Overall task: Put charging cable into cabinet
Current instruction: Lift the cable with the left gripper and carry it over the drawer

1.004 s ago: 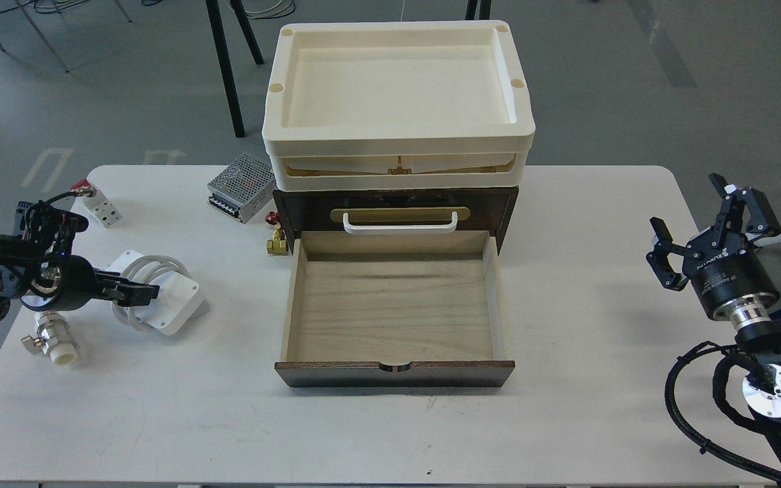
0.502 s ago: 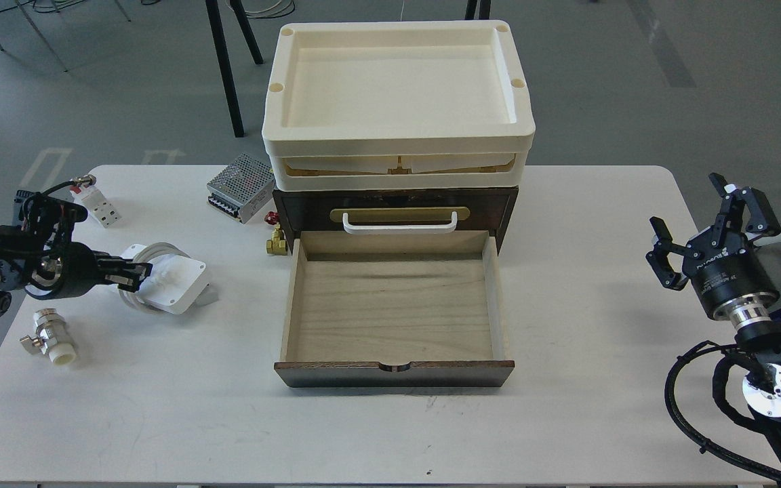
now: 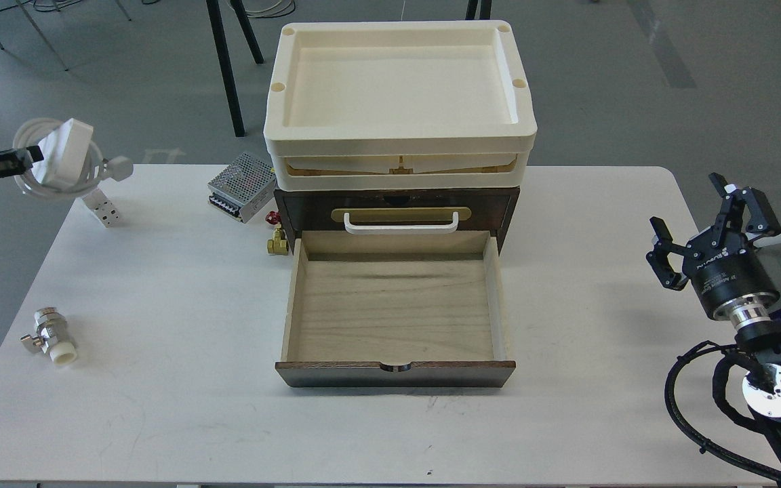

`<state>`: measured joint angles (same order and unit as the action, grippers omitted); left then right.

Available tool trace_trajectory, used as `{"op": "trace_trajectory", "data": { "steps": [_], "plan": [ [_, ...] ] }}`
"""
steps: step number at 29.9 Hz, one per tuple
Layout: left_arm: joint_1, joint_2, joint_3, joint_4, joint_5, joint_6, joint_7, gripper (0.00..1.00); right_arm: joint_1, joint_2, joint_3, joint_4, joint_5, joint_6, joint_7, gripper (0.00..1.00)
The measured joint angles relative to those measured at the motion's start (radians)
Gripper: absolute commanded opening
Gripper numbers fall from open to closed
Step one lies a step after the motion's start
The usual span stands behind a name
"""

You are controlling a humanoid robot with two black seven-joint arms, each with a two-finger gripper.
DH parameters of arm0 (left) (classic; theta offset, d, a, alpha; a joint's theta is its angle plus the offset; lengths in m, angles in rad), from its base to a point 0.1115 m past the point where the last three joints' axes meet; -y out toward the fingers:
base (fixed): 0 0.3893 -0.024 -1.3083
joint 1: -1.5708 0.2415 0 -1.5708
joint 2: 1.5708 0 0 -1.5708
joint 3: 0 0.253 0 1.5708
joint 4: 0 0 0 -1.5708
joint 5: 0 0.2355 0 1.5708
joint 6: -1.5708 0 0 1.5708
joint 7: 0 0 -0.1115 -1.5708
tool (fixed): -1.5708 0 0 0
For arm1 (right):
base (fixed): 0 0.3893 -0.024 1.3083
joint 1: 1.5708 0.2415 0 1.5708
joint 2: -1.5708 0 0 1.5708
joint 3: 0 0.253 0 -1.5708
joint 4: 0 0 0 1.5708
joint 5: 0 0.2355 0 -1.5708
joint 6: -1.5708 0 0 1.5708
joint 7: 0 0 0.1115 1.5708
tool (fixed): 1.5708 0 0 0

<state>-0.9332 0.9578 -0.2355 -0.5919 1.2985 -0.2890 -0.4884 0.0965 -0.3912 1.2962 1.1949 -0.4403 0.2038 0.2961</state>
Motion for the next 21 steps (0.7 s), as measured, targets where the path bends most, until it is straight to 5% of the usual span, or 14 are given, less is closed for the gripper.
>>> {"op": "trace_trajectory", "data": {
  "steps": [6, 11, 21],
  "plan": [
    [-0.042, 0.064, -0.318, -0.067, -0.174, -0.179, 0.0, 0.02, 0.0, 0.0, 0.0, 0.0, 0.0, 0.0, 0.0, 0.99],
    [-0.09, 0.084, -0.542, -0.21, -0.239, -0.199, 0.0, 0.02, 0.0, 0.0, 0.0, 0.0, 0.0, 0.0, 0.0, 0.99],
    [-0.144, 0.117, -0.584, -0.732, -0.235, -0.2, 0.0, 0.02, 0.0, 0.0, 0.0, 0.0, 0.0, -0.001, 0.0, 0.99]
  ]
}}
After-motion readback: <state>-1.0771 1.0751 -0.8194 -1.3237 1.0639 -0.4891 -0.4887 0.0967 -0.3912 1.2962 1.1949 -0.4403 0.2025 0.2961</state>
